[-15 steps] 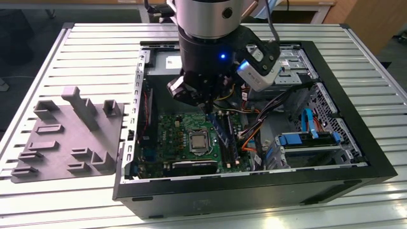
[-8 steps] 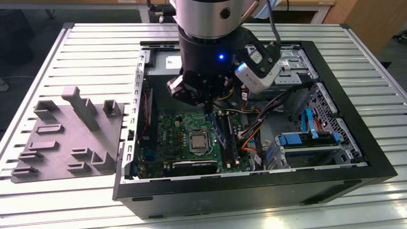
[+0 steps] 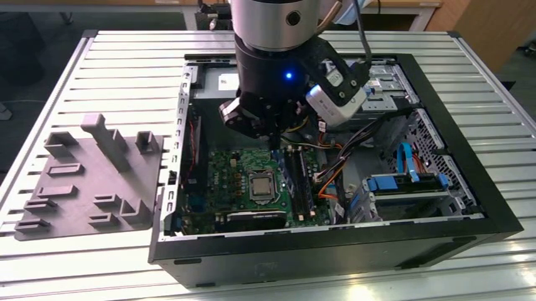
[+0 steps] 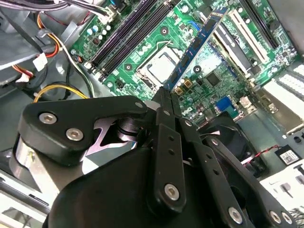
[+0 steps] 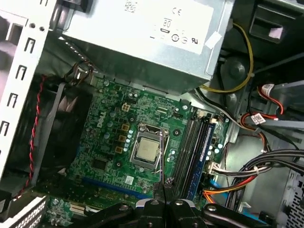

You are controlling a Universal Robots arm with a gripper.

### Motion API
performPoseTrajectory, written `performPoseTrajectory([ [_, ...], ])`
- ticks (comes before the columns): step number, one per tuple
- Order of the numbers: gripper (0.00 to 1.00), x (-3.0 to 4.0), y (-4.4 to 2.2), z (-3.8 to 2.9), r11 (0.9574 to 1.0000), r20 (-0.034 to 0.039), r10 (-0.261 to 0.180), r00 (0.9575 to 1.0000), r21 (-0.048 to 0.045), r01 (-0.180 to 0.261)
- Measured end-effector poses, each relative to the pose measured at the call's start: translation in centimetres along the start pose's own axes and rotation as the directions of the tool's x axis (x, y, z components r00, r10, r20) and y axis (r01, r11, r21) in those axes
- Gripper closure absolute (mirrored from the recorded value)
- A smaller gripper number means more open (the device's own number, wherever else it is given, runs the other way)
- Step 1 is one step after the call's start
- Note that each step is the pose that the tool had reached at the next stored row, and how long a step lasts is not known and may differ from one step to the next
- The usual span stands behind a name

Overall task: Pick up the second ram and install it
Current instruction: 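Insert the second ram into the second slot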

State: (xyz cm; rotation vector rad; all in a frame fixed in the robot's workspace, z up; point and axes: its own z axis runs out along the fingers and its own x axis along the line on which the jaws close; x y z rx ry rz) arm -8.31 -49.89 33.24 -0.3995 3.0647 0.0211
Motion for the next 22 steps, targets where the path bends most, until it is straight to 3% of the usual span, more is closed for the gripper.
performPoseTrajectory([
  [8, 0.88, 0.00, 0.00, 0.01, 0.9973, 0.0007, 0.073, 0.9973, 0.0038, -0.073],
  [15, 0.88, 0.00, 0.00, 0.02, 0.9906, 0.0015, 0.136, 0.9907, 0.0071, -0.136],
  [22, 0.88, 0.00, 0.00, 0.02, 0.9808, 0.0024, 0.195, 0.9808, 0.0101, -0.195],
])
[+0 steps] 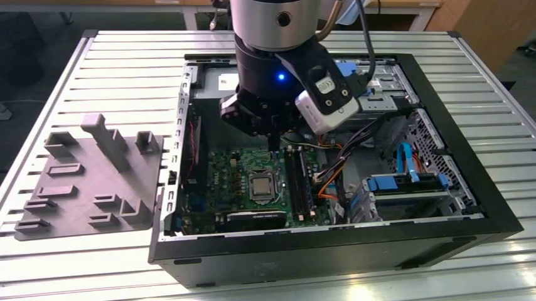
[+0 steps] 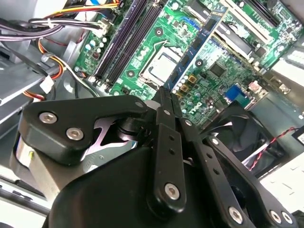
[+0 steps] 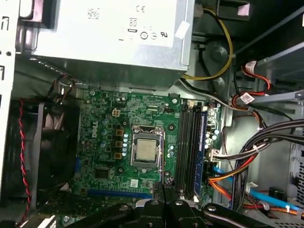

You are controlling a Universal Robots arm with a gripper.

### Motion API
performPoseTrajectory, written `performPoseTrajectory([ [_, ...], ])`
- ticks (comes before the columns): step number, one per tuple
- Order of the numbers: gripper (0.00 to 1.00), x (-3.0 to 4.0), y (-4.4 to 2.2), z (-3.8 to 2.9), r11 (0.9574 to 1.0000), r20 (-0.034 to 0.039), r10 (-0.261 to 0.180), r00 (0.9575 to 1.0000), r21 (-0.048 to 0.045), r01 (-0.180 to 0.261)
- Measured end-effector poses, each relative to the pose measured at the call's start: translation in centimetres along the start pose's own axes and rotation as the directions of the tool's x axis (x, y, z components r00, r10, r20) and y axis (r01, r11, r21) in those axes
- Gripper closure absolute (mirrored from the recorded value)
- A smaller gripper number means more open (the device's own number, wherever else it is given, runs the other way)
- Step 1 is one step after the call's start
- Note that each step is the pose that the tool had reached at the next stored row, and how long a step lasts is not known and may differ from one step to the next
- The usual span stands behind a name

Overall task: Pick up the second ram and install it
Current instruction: 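Insert the second ram into the second slot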

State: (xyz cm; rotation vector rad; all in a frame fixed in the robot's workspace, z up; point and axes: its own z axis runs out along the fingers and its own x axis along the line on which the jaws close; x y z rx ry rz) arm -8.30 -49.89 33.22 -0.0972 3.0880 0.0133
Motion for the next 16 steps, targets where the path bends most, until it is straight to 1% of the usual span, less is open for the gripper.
performPoseTrajectory([
  [4, 0.88, 0.00, 0.00, 0.00, 0.9994, 0.0003, 0.034, 0.9994, 0.0018, -0.034],
  [8, 0.88, 0.00, 0.00, 0.01, 0.9977, 0.0006, 0.068, 0.9977, 0.0036, -0.068],
  [12, 0.88, 0.00, 0.00, 0.02, 0.9948, 0.0010, 0.102, 0.9948, 0.0053, -0.102],
  [16, 0.88, 0.00, 0.00, 0.02, 0.9904, 0.0015, 0.138, 0.9904, 0.0072, -0.138],
])
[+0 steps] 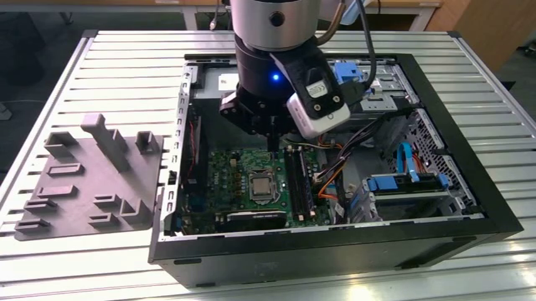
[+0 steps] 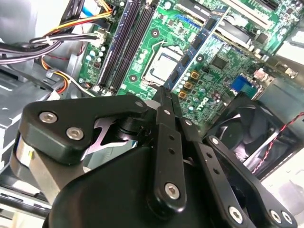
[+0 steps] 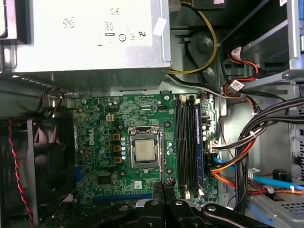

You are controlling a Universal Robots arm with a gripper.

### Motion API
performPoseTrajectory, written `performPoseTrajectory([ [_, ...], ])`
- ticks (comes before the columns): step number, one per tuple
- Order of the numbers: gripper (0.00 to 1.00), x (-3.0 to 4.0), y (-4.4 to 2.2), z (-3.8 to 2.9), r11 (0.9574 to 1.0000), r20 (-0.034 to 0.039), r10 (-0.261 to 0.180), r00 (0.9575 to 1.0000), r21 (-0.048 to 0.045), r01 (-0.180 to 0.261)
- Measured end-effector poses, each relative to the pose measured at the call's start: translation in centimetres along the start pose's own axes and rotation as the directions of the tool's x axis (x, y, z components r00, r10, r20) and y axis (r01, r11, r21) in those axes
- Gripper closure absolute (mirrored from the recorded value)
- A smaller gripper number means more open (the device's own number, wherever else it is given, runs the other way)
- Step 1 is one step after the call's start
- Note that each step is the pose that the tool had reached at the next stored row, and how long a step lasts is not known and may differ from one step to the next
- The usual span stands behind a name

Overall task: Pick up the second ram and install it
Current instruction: 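Insert the second ram into the second slot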

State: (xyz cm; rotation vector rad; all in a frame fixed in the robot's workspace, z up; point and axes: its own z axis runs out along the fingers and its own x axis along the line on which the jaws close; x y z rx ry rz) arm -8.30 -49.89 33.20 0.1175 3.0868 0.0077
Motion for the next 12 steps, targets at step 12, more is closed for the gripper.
performPoseTrajectory([
  [12, 0.88, 0.02, 0.13, 0.05, 0.9996, 0.0002, 0.029, 0.9996, 0.0016, -0.029],
])
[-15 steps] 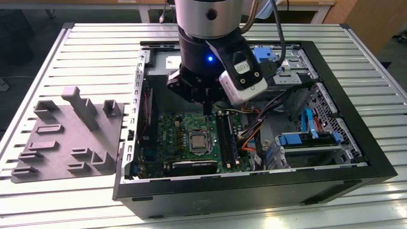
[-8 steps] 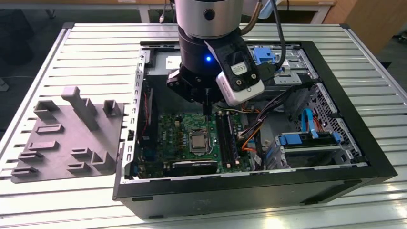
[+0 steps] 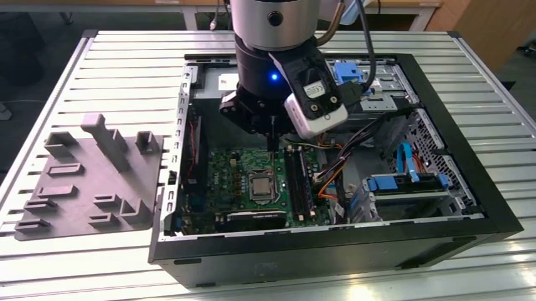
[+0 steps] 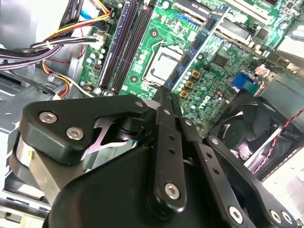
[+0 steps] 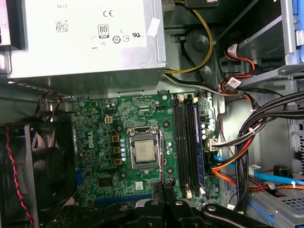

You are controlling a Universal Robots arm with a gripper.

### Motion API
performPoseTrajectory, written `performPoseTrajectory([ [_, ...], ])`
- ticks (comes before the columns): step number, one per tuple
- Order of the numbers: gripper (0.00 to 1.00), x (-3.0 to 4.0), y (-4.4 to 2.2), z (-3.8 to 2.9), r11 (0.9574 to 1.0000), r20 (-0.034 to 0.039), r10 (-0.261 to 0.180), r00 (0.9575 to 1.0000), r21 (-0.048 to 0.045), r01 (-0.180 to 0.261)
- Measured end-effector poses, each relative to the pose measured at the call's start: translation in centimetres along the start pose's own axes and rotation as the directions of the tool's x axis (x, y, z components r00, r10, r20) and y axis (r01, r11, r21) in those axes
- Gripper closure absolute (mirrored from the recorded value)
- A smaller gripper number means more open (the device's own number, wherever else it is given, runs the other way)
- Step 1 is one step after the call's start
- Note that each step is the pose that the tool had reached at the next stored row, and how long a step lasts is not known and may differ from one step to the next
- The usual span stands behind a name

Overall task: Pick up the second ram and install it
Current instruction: 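Insert the second ram into the second slot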

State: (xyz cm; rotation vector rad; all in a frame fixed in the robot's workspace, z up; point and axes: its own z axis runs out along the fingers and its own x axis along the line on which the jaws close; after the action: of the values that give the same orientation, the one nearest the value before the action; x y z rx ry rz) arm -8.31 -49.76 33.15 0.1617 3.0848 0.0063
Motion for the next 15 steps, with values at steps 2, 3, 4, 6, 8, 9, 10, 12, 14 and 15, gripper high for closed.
performPoseTrajectory([
  [2, 0.88, -0.01, 0.12, 0.07, 1.0000, 0.0000, 0.000, 1.0000, -0.0001, 0.000],
  [3, 0.88, -0.01, 0.18, 0.10, 1.0000, 0.0000, 0.000, 1.0000, -0.0001, 0.000],
  [4, 0.88, -0.03, 0.23, 0.14, 1.0000, 0.0000, 0.000, 1.0000, -0.0001, 0.000],
  [6, 0.88, -0.04, 0.30, 0.24, 1.0000, 0.0001, 0.000, 1.0000, -0.0003, 0.000],
  [8, 0.88, -0.06, 0.35, 0.34, 1.0000, 0.0000, 0.000, 1.0000, -0.0003, 0.000],
  [9, 0.88, -0.07, 0.38, 0.39, 1.0000, 0.0000, 0.000, 1.0000, -0.0001, 0.000],
  [10, 0.88, -0.08, 0.40, 0.44, 1.0000, 0.0000, 0.000, 1.0000, -0.0001, 0.000],
  [12, 0.88, -0.11, 0.44, 0.54, 1.0000, -0.0001, 0.000, 1.0000, 0.0000, 0.000],
  [14, 0.88, -0.14, 0.46, 0.67, 1.0000, 0.0000, 0.000, 1.0000, -0.0001, 0.000],
  [15, 0.88, -0.15, 0.48, 0.72, 1.0000, 0.0000, 0.000, 1.0000, -0.0002, 0.000],
])
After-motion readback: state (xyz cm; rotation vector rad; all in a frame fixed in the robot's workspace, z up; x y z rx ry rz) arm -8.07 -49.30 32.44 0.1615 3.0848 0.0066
